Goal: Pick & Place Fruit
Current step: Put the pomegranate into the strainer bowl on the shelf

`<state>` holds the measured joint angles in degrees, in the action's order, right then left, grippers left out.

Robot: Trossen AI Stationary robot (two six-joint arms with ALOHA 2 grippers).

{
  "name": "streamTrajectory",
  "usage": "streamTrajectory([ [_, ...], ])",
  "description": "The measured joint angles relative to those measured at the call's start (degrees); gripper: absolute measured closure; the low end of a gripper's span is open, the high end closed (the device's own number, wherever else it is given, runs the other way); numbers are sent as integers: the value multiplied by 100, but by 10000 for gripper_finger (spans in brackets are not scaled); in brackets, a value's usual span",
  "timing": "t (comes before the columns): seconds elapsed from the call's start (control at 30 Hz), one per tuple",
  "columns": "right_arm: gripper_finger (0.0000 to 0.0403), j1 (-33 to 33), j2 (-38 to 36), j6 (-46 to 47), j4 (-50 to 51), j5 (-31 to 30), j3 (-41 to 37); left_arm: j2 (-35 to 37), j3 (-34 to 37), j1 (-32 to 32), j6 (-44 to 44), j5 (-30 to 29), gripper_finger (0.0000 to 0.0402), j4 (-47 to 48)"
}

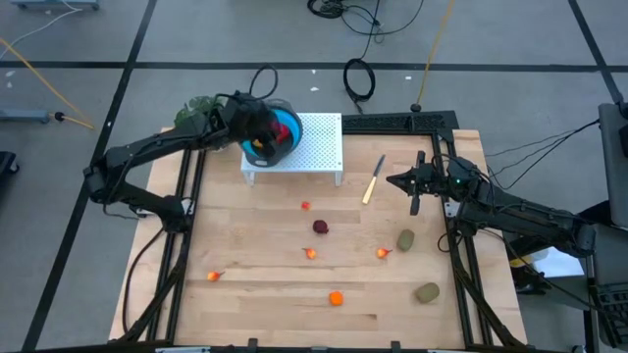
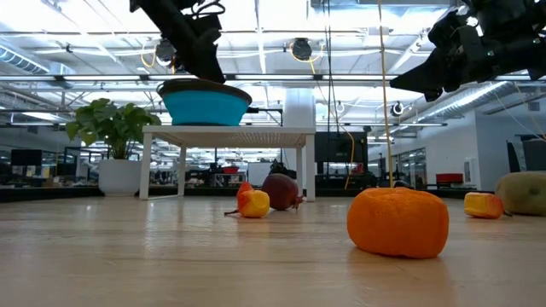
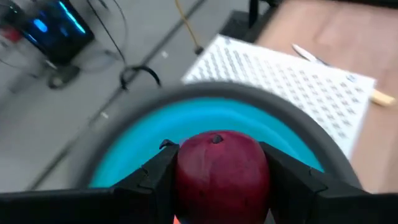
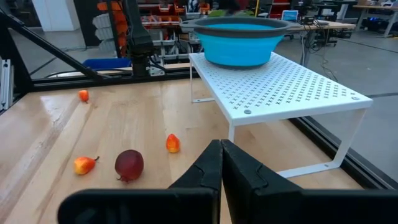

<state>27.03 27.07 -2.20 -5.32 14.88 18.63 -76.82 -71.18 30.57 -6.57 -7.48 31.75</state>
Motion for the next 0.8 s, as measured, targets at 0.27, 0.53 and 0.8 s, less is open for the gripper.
streamTrajectory([
  [0.27, 403, 0, 0, 4, -2, -3, 0, 0, 0, 0, 528, 251, 213, 920],
  [0.53, 403, 0, 1, 3, 0, -5, 0, 0, 0, 0, 759, 308, 213, 1189],
  [0.8, 403, 0, 0, 3, 0, -5, 0, 0, 0, 0, 861, 308, 213, 1324],
])
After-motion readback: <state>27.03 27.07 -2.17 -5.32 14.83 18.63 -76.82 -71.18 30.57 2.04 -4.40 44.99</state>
